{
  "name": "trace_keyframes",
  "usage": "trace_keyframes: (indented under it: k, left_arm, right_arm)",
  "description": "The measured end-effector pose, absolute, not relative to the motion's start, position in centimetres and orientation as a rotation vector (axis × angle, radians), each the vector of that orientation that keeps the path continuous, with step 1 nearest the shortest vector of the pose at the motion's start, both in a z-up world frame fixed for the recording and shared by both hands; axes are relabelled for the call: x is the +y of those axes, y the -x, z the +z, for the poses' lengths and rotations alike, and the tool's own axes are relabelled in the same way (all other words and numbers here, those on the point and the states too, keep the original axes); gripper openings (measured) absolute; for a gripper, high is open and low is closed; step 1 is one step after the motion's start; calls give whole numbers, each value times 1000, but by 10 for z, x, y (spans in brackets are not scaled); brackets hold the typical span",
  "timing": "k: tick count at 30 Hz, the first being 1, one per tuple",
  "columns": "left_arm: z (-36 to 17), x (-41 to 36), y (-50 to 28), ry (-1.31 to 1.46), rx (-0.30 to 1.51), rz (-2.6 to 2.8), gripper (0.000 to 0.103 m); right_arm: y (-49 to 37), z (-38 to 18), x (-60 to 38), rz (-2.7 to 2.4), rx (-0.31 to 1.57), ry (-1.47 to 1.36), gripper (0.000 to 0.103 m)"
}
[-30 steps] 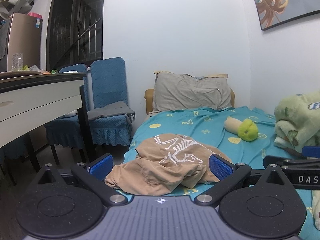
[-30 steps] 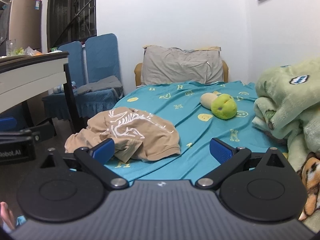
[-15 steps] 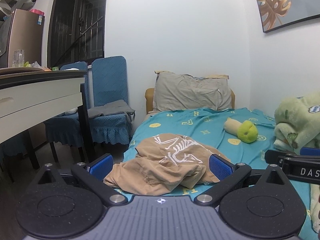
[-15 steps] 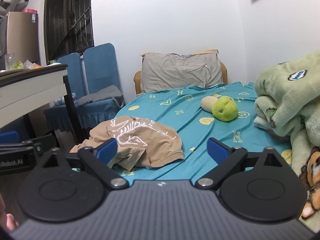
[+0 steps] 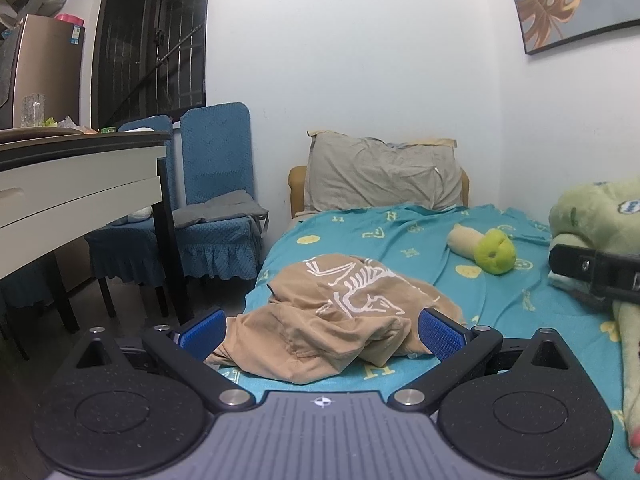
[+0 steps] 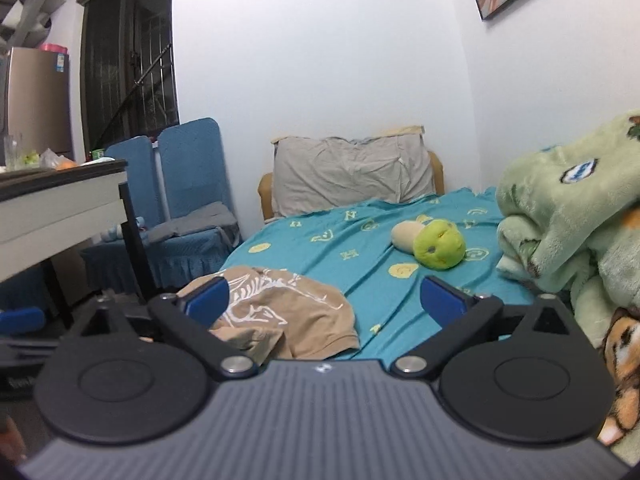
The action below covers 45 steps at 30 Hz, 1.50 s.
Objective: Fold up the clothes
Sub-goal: 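Approach the crumpled tan T-shirt on the bed with both tools, then grasp the tan T-shirt edge with the left gripper and lift it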
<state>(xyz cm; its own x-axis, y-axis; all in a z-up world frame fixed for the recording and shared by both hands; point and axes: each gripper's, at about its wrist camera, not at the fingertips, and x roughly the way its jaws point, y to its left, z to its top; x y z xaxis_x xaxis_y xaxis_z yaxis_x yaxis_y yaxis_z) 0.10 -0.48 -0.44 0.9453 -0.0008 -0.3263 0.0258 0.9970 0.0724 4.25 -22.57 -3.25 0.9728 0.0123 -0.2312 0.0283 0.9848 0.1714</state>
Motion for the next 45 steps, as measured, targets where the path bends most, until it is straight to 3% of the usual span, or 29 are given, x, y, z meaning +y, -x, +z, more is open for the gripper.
trace_keyframes:
  k: [13, 20, 28, 35, 38, 41, 43, 45]
  left_arm:
    - [-20, -22, -14, -164, 376, -29, 103]
    - [-56, -53, -62, -379, 486, -42, 102]
    - [-106, -98, -118, -684, 473, -132, 94]
    - [-142, -109, -167, -780, 430, -127, 86]
    - [-150, -109, -187, -769, 441, -142, 73]
    - [-150, -107, -204, -718, 446, -148, 49]
    - [-146, -104, -211, -664, 456, -150, 22]
    - [-140, -99, -211, -610, 457, -152, 14]
  right_arm:
    - [-43, -28, -234, -22, 285, -213, 103]
    - [-40, -28, -241, -43, 305, -198, 103]
    - [-49, -38, -265, -56, 359, -307, 103]
    - [-72, -56, -278, -78, 413, -379, 103]
    - [-82, -65, -279, -95, 436, -388, 103]
    - [-93, -73, -281, -101, 461, -401, 103]
    - [-99, -76, -280, -103, 470, -402, 103]
    - [-104, -79, -279, -107, 476, -398, 103]
